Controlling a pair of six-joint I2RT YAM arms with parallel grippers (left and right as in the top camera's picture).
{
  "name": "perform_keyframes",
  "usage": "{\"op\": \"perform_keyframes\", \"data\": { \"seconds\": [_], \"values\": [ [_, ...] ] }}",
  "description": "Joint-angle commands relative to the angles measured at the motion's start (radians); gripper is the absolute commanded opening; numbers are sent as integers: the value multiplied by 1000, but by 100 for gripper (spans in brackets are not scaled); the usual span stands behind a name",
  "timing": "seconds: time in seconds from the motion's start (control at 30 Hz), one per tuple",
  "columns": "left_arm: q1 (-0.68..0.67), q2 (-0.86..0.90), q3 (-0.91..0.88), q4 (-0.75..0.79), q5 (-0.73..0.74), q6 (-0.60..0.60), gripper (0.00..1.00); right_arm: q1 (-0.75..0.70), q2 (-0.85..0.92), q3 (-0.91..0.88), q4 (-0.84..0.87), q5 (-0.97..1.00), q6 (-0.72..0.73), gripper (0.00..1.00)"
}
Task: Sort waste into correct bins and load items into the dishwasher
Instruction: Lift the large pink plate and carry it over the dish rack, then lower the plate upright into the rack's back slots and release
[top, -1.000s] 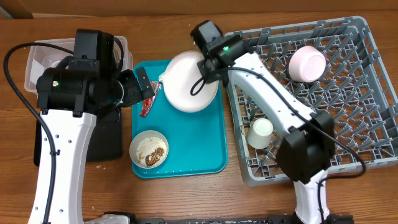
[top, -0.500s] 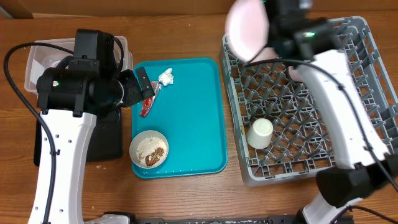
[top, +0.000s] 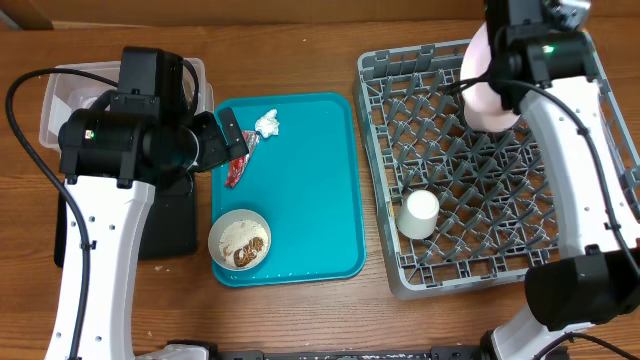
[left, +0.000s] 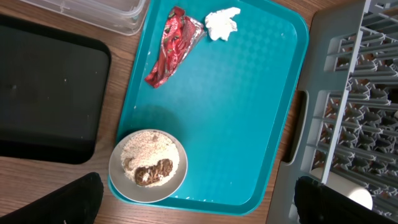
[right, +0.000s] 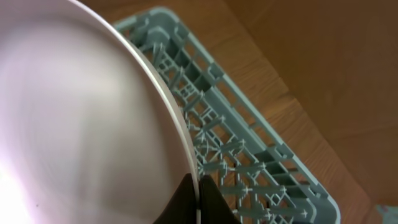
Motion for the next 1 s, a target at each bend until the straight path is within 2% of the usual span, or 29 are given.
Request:
{"op": "perform_keyframes", "data": {
  "seconds": [0.0,0.13,0.43,0.97],
  "values": [
    [3,3,13,0,-11,-9,100,31,-8,-80,21,26,23,4],
    [3,3,13,0,-10,-9,100,54,-8,-163,39,90,58,4],
    [3,3,13,0,-10,-10,100,132,-8,-166,47,117,71,4],
    [3,3,13,0,-10,-9,100,137,-8,-167,95,153,71,4]
  ]
}}
